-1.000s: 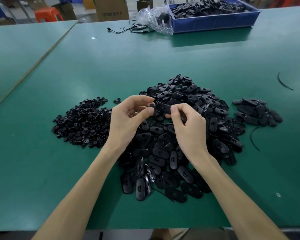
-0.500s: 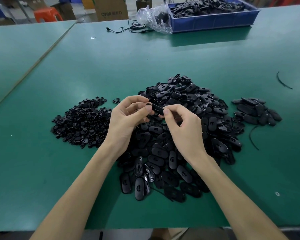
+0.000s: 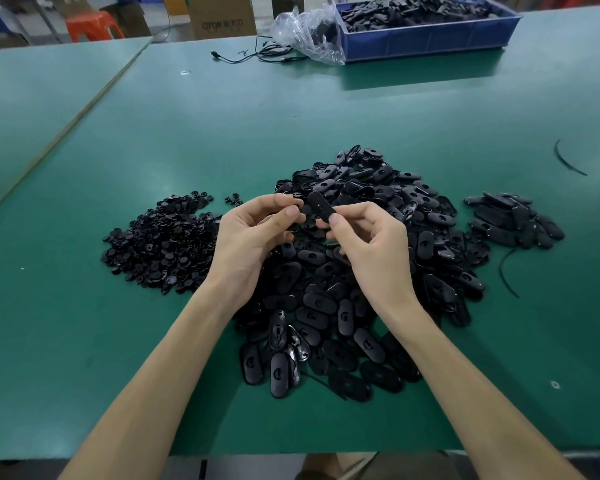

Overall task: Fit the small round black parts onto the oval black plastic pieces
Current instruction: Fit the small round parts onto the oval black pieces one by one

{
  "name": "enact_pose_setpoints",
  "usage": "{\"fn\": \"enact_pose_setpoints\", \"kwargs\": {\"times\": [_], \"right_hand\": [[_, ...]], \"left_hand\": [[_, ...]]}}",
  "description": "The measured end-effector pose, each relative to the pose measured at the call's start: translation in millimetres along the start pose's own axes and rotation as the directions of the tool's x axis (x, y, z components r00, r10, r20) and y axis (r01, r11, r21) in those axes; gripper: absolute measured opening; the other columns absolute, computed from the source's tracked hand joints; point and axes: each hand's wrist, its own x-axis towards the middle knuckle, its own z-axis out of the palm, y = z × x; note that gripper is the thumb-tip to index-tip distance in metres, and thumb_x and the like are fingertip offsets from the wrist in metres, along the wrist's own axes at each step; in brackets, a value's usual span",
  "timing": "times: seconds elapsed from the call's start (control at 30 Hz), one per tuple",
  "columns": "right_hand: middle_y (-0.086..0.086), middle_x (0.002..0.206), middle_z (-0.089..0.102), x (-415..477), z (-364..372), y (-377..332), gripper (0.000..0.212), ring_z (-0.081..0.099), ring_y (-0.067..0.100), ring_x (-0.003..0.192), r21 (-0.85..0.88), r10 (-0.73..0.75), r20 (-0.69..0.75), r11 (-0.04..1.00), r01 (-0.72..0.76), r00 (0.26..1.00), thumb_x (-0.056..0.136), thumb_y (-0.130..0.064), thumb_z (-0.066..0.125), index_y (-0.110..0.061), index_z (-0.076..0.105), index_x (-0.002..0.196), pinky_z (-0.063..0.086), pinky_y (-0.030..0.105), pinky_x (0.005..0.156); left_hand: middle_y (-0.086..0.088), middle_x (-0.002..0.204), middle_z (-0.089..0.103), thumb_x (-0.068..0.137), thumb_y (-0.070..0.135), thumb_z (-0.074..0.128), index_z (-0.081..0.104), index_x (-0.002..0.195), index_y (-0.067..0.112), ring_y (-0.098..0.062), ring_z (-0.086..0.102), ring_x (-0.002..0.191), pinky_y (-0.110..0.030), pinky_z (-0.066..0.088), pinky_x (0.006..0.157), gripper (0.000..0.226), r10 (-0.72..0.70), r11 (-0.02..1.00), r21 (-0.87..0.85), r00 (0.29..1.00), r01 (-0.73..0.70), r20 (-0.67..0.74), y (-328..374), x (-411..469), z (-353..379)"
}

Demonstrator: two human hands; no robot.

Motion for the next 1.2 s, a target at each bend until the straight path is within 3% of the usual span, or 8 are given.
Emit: {"fn": "enact_pose_setpoints", "kwargs": {"times": [0.2, 0.37, 0.6, 0.73, 0.83, 0.9, 1.03, 1.2], "right_hand": [[-0.006, 0.091, 0.080, -0.6, 0.2, -0.8, 0.006, 0.077, 0.012, 0.087, 0.020, -0.004, 0.035, 1.000, 0.004, 0.999, 0.098, -0.016, 0.071, -0.022, 0.074, 0.100, 0.055, 0.024, 0.075], [-0.007, 0.089, 0.079, -2.8, 1.4, 0.1, 0.018, 0.077, 0.012, 0.083, -0.039, -0.030, 0.081, 0.999, 0.033, 0.996, 0.096, -0.017, 0.074, -0.026, 0.066, 0.109, 0.060, 0.031, 0.081], [-0.012, 0.084, 0.075, -3.5, 3.5, 1.6, 0.044, 0.070, 0.009, 0.078, -0.142, -0.102, 0.135, 0.982, 0.122, 0.986, 0.096, -0.010, 0.070, -0.029, 0.065, 0.135, 0.051, 0.016, 0.077], [-0.008, 0.089, 0.078, -0.8, 0.5, 0.6, 0.040, 0.075, 0.012, 0.089, -0.111, -0.081, 0.055, 0.990, 0.087, 0.995, 0.097, -0.009, 0.069, -0.026, 0.067, 0.133, 0.058, 0.025, 0.081], [-0.008, 0.092, 0.079, 0.1, -0.1, 0.4, 0.027, 0.075, 0.007, 0.089, -0.083, -0.065, 0.000, 0.994, 0.064, 0.998, 0.097, -0.009, 0.071, -0.019, 0.069, 0.121, 0.059, 0.023, 0.079], [-0.007, 0.093, 0.079, 0.0, 0.4, 0.7, 0.017, 0.076, 0.009, 0.089, -0.073, -0.032, -0.013, 0.997, 0.031, 0.999, 0.098, -0.013, 0.072, -0.019, 0.067, 0.113, 0.062, 0.032, 0.083], [-0.004, 0.095, 0.080, 0.7, -0.6, 0.3, 0.009, 0.077, 0.010, 0.090, -0.058, -0.005, -0.013, 0.998, 0.004, 1.000, 0.100, -0.018, 0.070, -0.018, 0.067, 0.109, 0.062, 0.041, 0.088], [-0.005, 0.098, 0.078, 1.5, -1.2, 0.5, 0.008, 0.075, 0.010, 0.093, -0.060, 0.003, -0.012, 0.998, -0.004, 1.000, 0.100, -0.020, 0.071, -0.018, 0.070, 0.107, 0.061, 0.034, 0.087]], "left_hand": [[-0.014, 0.116, 0.076, 0.085, 0.012, 0.076, 0.076, 0.102, 0.010, -0.022, 0.073, 0.102, -0.028, 0.059, 0.081, 0.017, -0.021, 1.000, -0.019, 0.995, 0.023, 0.098, 0.4, -1.9, 3.6], [-0.007, 0.092, 0.077, 0.081, 0.015, 0.080, 0.076, 0.095, 0.012, -0.018, 0.071, 0.081, -0.024, 0.057, 0.073, 0.015, 0.012, 0.996, 0.088, 0.997, -0.019, 0.079, -2.1, -1.8, 5.5], [-0.001, 0.109, 0.078, 0.089, 0.009, 0.077, 0.075, 0.093, 0.014, -0.017, 0.071, 0.088, -0.028, 0.059, 0.078, 0.007, 0.056, 0.964, 0.254, 0.992, -0.083, 0.110, -3.4, 0.1, 0.4], [-0.005, 0.119, 0.076, 0.094, 0.002, 0.071, 0.070, 0.096, 0.009, -0.023, 0.075, 0.101, -0.030, 0.061, 0.081, 0.007, 0.090, 0.971, 0.216, 0.993, -0.105, 0.079, -2.3, 1.4, -0.9], [-0.005, 0.102, 0.078, 0.095, 0.005, 0.070, 0.068, 0.100, 0.010, -0.022, 0.074, 0.092, -0.031, 0.061, 0.079, 0.007, 0.111, 0.972, 0.200, 0.992, -0.122, 0.065, -2.3, 1.3, -0.9], [-0.004, 0.090, 0.074, 0.093, 0.010, 0.073, 0.068, 0.101, 0.010, -0.020, 0.072, 0.084, -0.033, 0.060, 0.079, 0.009, 0.116, 0.969, 0.209, 0.990, -0.132, 0.086, -2.6, 0.7, -1.1], [-0.003, 0.089, 0.072, 0.093, 0.014, 0.075, 0.074, 0.103, 0.013, -0.018, 0.067, 0.078, -0.032, 0.057, 0.076, 0.011, 0.105, 0.960, 0.245, 0.985, -0.137, 0.139, -5.3, 0.7, 0.2], [-0.004, 0.095, 0.077, 0.095, 0.012, 0.073, 0.079, 0.107, 0.014, -0.015, 0.070, 0.080, -0.028, 0.060, 0.079, 0.014, 0.113, 0.954, 0.261, 0.982, -0.150, 0.153, -7.1, -0.1, 1.9]]}}
